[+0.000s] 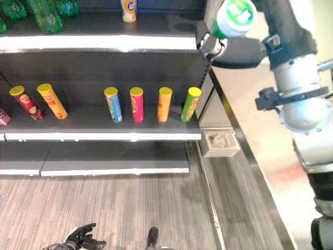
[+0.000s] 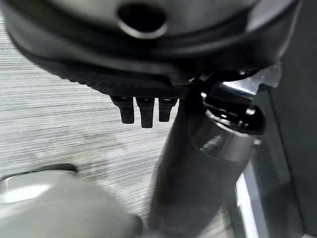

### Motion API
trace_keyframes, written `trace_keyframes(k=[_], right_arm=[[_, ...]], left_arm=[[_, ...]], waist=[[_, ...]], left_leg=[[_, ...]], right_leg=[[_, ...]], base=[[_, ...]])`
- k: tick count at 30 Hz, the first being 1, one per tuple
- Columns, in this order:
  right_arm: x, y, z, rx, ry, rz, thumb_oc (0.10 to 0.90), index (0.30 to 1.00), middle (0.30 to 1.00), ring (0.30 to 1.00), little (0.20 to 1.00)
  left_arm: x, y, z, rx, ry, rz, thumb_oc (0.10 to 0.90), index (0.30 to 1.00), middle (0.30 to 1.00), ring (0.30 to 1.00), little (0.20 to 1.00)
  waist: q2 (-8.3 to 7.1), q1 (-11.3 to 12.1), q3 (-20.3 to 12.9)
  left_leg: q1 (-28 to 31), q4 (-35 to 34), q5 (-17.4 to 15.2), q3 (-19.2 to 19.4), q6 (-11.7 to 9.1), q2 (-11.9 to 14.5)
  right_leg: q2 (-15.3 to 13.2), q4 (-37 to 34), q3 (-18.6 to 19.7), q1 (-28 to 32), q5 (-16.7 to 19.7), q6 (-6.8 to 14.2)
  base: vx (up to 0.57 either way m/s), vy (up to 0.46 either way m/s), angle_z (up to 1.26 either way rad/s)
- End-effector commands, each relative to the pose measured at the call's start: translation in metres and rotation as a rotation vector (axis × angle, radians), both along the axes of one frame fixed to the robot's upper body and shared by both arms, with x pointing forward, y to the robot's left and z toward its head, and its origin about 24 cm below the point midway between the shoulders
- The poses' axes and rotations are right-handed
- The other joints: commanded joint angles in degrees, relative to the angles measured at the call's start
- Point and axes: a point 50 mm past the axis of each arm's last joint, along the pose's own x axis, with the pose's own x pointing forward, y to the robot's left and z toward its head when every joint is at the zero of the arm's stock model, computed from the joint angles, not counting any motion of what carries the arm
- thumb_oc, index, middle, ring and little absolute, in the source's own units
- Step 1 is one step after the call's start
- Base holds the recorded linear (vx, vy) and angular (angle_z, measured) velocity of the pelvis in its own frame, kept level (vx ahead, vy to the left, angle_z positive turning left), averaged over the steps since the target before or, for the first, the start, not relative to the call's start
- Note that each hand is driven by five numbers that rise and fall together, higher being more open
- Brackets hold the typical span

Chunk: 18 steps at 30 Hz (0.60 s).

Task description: Put the goods on the table back onto the shelves and tidy them up.

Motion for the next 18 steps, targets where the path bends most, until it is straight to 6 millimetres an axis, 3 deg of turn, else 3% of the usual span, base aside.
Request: trace_keyframes(k=[1,2,3,6,11,18], right_arm=[[-0.027,0.000,0.057,0.051,-0.217,0.056,0.400,0.300,0.300,0.300,0.300],[-0.025,0.002,0.059,0.048,-0.214,0.061,0.400,0.300,0.300,0.300,0.300],[-0.020,0.009,0.061,0.059,-0.202,0.096,0.400,0.300,0.300,0.300,0.300],[-0.015,0.015,0.064,0.053,-0.191,0.111,0.400,0.300,0.300,0.300,0.300],[-0.016,0.026,0.066,0.052,-0.205,0.163,0.400,0.300,0.300,0.300,0.300],[-0.006,0.037,0.066,0.065,-0.174,0.199,0.400,0.300,0.300,0.300,0.300]], left_arm=[[0.009,0.026,0.011,0.112,-0.003,-0.085,0.800,0.900,0.900,0.900,0.900],[0.006,0.027,0.010,0.116,0.013,-0.091,0.800,0.900,0.900,0.900,0.900],[-0.003,0.031,0.008,0.130,0.044,-0.090,0.800,0.900,0.900,0.900,0.900],[-0.014,0.033,0.005,0.122,0.068,-0.055,0.800,0.900,0.900,0.900,0.900],[-0.024,0.030,0.000,0.118,0.107,-0.053,0.800,0.900,0.900,0.900,0.900],[-0.030,0.028,-0.004,0.128,0.132,-0.050,0.800,0.900,0.900,0.900,0.900]], waist=[[-1.11,0.9,1.3],[-1.39,1.2,1.2],[-0.69,3.0,0.4],[0.45,3.6,-1.0],[1.20,3.5,-3.2],[0.45,4.6,-4.6]], left_leg=[[0.5,-14.8,6.3,3.5,1.9,4.6],[0.1,-18.3,4.9,4.0,2.5,4.9],[-1.2,-28.9,7.9,1.1,2.3,4.2],[0.8,-36.1,9.8,-1.9,2.1,3.9],[6.7,-40.9,9.5,-0.5,2.7,2.8],[9.3,-42.3,7.8,1.8,3.7,1.8]], right_leg=[[-4.9,0.3,-0.8,4.6,-4.7,11.8],[-5.3,0.3,-0.9,4.8,-4.9,12.2],[-5.1,0.3,0.6,5.6,-5.8,12.9],[-4.6,0.3,1.8,6.4,-6.6,13.1],[-5.8,0.3,2.7,7.9,-6.6,13.7],[-7.8,0.3,3.1,8.4,-5.8,15.3]], base=[[0.16,-0.026,0.07],[0.32,0.084,0.22],[0.25,0.091,0.19],[0.19,0.111,-0.23],[0.17,0.154,-0.39],[0.06,0.116,-0.02]])
